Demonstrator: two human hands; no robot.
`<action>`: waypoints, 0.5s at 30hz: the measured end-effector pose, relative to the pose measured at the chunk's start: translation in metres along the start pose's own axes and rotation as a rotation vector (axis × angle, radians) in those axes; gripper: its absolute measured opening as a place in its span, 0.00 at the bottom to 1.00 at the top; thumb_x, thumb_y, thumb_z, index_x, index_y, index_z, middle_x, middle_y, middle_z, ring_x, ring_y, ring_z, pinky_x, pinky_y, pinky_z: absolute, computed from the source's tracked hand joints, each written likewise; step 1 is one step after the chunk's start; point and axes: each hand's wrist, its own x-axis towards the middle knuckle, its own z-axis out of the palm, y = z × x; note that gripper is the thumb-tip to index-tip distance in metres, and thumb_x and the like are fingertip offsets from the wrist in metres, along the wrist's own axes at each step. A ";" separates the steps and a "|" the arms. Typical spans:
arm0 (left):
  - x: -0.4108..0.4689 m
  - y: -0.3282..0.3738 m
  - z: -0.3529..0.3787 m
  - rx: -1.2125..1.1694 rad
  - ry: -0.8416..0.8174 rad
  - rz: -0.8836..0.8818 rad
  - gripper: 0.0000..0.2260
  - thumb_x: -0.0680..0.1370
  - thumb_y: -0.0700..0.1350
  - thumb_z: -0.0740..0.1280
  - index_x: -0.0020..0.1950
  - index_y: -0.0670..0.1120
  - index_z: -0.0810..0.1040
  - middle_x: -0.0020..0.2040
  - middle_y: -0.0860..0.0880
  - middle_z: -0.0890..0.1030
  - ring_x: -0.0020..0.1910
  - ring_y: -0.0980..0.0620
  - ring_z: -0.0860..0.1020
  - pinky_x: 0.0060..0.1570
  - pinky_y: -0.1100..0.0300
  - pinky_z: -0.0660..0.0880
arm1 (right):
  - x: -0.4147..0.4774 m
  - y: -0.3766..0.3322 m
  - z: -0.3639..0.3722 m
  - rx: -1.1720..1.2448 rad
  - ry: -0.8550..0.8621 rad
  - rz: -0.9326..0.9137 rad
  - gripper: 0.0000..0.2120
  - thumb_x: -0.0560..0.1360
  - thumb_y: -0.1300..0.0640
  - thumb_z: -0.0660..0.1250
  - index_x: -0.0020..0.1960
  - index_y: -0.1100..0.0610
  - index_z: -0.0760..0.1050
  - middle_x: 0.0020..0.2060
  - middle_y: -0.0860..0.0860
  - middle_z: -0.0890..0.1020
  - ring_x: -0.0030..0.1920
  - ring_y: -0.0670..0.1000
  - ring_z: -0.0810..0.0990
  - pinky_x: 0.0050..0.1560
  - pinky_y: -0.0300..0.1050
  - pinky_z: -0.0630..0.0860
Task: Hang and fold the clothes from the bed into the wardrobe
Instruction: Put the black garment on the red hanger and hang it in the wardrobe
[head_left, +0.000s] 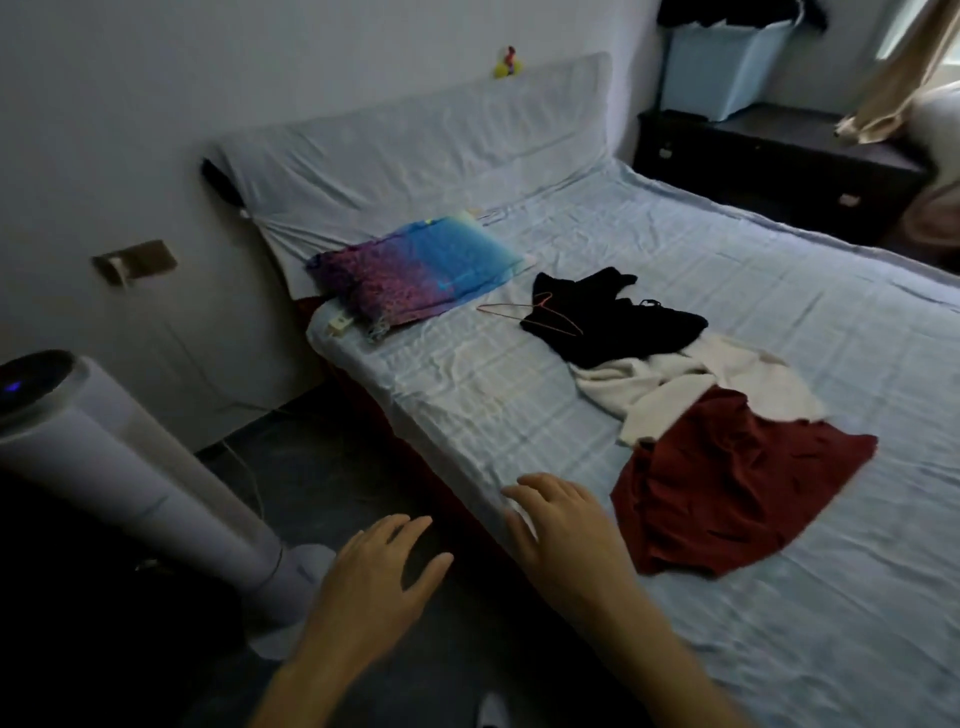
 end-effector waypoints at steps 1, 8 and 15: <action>0.021 -0.004 -0.007 0.027 0.002 0.017 0.43 0.67 0.76 0.36 0.73 0.55 0.64 0.72 0.54 0.66 0.70 0.56 0.64 0.70 0.59 0.59 | 0.021 0.005 0.003 0.008 0.010 0.007 0.21 0.77 0.43 0.50 0.56 0.48 0.77 0.53 0.47 0.80 0.54 0.48 0.78 0.57 0.45 0.72; 0.147 -0.016 -0.037 -0.024 -0.024 0.123 0.25 0.78 0.62 0.56 0.73 0.54 0.65 0.71 0.55 0.66 0.69 0.57 0.64 0.70 0.56 0.62 | 0.129 0.026 0.023 0.053 0.050 0.057 0.16 0.79 0.45 0.55 0.58 0.48 0.77 0.55 0.45 0.80 0.56 0.46 0.77 0.58 0.43 0.71; 0.269 -0.036 -0.028 -0.086 -0.138 0.258 0.23 0.78 0.60 0.58 0.71 0.54 0.67 0.69 0.55 0.69 0.66 0.56 0.67 0.67 0.59 0.64 | 0.214 0.051 0.048 0.038 0.136 0.178 0.15 0.78 0.46 0.57 0.54 0.50 0.80 0.50 0.46 0.82 0.50 0.47 0.80 0.50 0.43 0.74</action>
